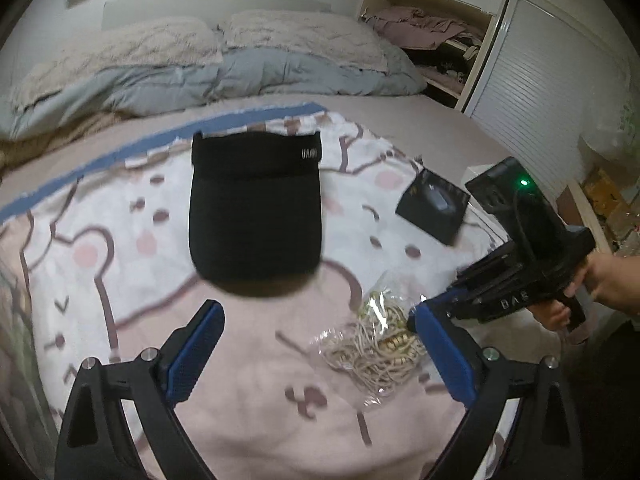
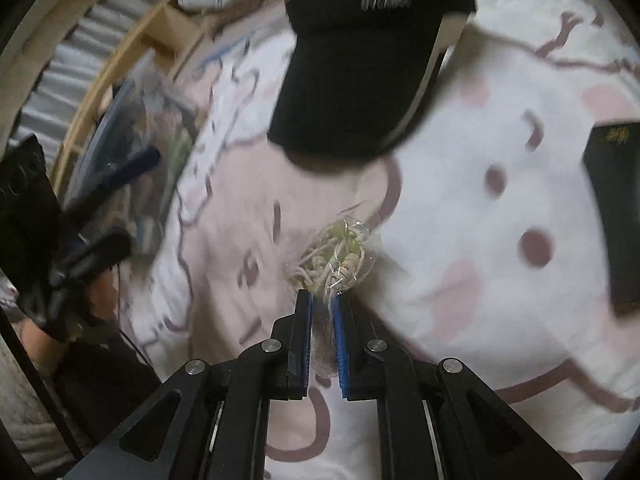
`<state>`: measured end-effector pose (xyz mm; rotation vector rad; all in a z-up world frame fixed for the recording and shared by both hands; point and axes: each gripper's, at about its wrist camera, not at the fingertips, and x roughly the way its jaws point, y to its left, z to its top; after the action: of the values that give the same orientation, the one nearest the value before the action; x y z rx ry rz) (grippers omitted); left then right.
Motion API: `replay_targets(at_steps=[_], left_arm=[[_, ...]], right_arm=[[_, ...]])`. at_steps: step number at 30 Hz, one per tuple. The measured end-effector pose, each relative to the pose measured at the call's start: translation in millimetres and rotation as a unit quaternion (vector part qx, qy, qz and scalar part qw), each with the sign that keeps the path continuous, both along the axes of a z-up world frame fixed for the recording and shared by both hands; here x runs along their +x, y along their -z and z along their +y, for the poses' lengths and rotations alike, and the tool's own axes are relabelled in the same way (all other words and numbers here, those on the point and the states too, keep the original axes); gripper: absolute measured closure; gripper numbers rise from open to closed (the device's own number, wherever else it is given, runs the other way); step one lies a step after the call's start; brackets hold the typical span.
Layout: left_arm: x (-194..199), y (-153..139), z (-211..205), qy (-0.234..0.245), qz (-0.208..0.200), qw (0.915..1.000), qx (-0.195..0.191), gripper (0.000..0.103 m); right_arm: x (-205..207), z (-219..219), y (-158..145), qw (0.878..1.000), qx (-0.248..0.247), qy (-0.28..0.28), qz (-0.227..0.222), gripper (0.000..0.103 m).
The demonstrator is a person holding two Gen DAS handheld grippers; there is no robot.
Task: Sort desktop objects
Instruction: 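Lift the bag with the right tool and set it down on the sheet, then grasp the clear bag of cables with the left tool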
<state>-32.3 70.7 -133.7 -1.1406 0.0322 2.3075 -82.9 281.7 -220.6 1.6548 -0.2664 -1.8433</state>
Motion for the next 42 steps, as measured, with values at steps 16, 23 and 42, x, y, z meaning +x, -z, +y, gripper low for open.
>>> replay_targets(at_steps=[16, 23, 42], left_arm=[[37.4, 39.0, 14.7, 0.072, -0.051, 0.9954, -0.035, 0.006], [45.1, 45.2, 6.5, 0.089, -0.04, 0.9925, -0.074, 0.006], [51.6, 61.4, -32.4, 0.063, -0.049, 0.9874, -0.137, 0.006]], right_arm=[[5.2, -28.7, 15.4, 0.994, 0.1, -0.005, 0.042, 0.082], [19.2, -75.0, 23.7, 0.994, 0.079, -0.076, -0.024, 0.081], [15.3, -71.5, 18.8, 0.957, 0.271, -0.07, 0.078, 0.015]])
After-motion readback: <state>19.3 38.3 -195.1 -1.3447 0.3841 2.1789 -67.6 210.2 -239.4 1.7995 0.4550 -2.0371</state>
